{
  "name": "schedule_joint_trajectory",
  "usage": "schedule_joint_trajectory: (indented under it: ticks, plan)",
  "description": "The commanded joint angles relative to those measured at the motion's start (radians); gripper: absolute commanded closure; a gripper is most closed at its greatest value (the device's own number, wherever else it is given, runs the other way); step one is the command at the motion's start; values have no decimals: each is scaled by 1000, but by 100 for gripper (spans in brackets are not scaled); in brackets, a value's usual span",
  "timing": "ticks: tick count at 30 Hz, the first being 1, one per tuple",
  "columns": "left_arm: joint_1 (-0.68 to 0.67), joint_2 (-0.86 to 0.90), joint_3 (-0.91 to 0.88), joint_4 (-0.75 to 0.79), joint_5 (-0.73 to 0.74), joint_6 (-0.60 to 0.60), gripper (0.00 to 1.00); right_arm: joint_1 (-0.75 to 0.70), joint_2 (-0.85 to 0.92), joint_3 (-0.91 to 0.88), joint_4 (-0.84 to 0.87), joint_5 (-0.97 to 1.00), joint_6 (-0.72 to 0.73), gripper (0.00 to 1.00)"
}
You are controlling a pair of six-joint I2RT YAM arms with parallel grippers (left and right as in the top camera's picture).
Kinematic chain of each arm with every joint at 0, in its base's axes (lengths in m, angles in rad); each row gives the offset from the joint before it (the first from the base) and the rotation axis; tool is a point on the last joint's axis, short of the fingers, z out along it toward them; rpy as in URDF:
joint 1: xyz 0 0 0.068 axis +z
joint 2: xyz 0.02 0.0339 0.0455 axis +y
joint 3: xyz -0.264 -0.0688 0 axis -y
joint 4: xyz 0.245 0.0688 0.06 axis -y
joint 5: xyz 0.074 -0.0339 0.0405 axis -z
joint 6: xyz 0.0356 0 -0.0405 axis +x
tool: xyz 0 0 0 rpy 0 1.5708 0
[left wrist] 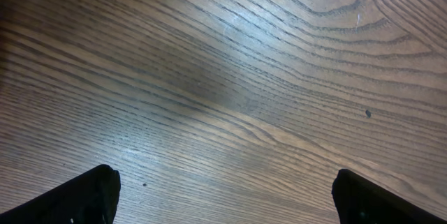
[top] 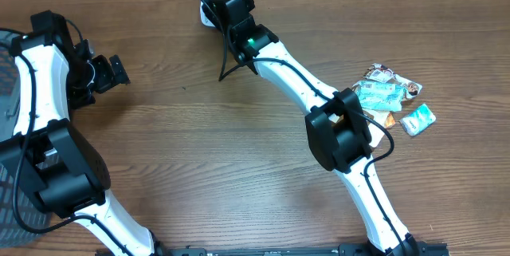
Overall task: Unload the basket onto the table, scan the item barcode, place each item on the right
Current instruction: 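Hold the jar's green lid against the white scanner face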
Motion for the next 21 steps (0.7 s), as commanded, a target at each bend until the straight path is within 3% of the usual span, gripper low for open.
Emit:
schedule_joint_trajectory:
  ticks: [1, 10, 21]
  plan:
    - [-7, -15, -6, -2, -6, -10, 0, -37, -14, 6, 25, -76, -46, 70]
    - [-6, -15, -6, -2, -6, -10, 0, -58, 23, -6, 21, -135, -66, 70]
    - [-7, -15, -6, -1, -6, -10, 0, -58, 68, -6, 114, -185, -425, 69]
